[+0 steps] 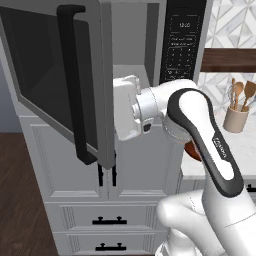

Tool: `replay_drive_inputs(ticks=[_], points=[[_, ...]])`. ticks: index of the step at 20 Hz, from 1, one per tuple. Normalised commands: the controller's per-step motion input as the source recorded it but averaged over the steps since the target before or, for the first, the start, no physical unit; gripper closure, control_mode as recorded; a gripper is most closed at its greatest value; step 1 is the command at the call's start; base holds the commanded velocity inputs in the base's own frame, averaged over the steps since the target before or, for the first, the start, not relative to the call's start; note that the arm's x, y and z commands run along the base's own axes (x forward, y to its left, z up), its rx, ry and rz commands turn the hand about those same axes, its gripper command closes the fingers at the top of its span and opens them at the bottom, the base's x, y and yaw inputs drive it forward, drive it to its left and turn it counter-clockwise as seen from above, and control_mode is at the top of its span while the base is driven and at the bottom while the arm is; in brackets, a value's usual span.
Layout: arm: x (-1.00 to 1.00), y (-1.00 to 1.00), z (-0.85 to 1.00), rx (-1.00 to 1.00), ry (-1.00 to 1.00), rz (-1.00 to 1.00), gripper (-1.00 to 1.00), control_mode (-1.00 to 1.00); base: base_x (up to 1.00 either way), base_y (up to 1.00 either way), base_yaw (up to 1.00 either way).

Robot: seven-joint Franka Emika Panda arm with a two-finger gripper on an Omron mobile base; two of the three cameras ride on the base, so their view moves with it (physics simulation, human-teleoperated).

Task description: Open the microwave, place the bowl with waffle inside the microwave, then close the microwave door and turn it on.

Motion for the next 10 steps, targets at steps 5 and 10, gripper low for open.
replay_drive_inputs(ticks=[5, 10], points=[[0.00, 0.64, 0.00, 0.00, -0.08, 0.00, -1.00, -1.00, 0.00, 0.00, 0.00], [0.00, 0.62, 0.00, 0.00, -0.07, 0.00, -1.00, -1.00, 0.00, 0.00, 0.00]])
